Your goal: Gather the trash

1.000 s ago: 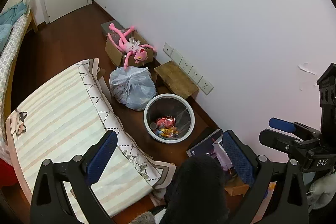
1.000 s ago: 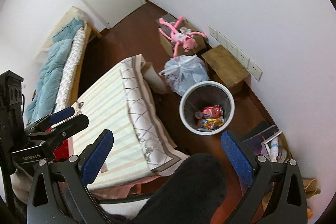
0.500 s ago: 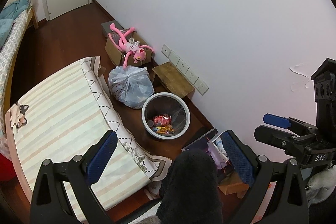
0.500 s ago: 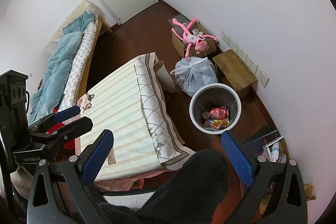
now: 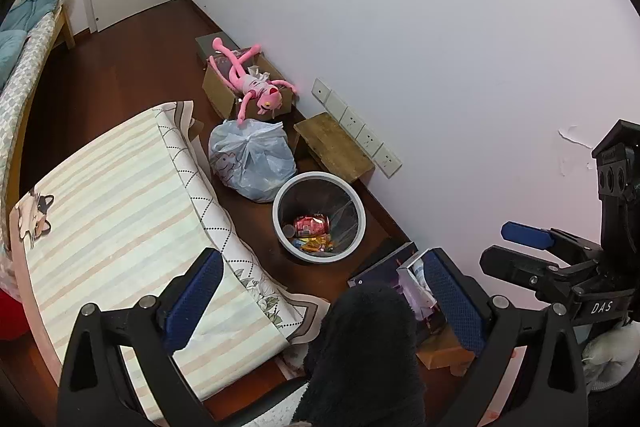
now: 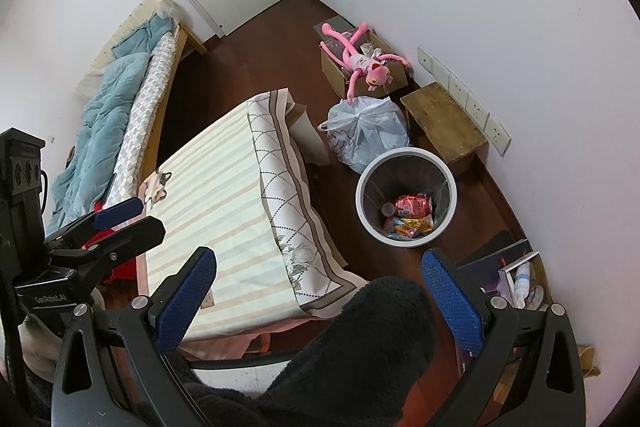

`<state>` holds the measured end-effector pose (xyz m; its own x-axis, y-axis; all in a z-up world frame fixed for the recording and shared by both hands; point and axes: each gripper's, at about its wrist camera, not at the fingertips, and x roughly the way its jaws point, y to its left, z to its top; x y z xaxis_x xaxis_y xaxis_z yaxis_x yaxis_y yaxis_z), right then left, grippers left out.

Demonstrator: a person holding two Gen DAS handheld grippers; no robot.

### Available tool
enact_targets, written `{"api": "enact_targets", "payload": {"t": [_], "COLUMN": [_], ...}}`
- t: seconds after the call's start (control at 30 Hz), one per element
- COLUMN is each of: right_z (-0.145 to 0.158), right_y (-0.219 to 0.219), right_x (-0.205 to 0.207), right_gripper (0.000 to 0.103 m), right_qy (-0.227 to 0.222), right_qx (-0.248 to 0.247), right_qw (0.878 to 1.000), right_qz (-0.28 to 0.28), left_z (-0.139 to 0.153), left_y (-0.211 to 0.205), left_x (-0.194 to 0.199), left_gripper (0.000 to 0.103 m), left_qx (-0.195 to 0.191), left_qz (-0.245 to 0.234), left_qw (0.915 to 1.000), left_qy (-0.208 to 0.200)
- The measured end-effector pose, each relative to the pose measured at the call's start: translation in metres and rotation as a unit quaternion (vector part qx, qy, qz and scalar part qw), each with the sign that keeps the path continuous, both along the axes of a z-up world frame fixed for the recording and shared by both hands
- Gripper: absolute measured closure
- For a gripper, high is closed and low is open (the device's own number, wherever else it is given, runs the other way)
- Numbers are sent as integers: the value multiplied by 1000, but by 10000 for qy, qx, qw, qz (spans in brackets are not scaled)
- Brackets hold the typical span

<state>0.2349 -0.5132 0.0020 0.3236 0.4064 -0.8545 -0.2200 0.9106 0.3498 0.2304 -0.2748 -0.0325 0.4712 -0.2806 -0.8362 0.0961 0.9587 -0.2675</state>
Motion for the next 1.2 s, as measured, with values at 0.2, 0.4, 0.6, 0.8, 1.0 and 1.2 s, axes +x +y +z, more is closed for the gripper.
{"api": "enact_targets", "payload": {"t": [0.2, 0.4, 0.6, 0.8, 1.0, 1.2], "right_z": [2, 4, 6, 8, 9, 11], "right_y": [0, 1, 1, 2, 2, 2], "right_x": [2, 0, 1, 2, 2, 2], "right_gripper": [0, 0, 0, 0, 0, 0], "right_qy": [-11, -34, -26, -19, -18, -25], "right_qx": [-5, -32, -7, -11, 11, 10], "right_qw": [10000, 10000, 10000, 10000, 10000, 10000], "right_qz": [0, -7, 19, 22, 35, 72], "left_z": [2, 2, 2, 2, 5, 5], "left_y": [-6, -10, -10, -10, -10, -11], "left_x": [4, 6, 6, 7, 7, 8], "left_gripper": [0, 0, 0, 0, 0, 0], "left_qx": [-24, -22, -30, -39, -45, -42], "left_qz": [-22, -21, -21, -32, -14, -6], "left_qw": [10000, 10000, 10000, 10000, 10000, 10000], "left_qy": [-5, 5, -3, -9, -13, -5]}}
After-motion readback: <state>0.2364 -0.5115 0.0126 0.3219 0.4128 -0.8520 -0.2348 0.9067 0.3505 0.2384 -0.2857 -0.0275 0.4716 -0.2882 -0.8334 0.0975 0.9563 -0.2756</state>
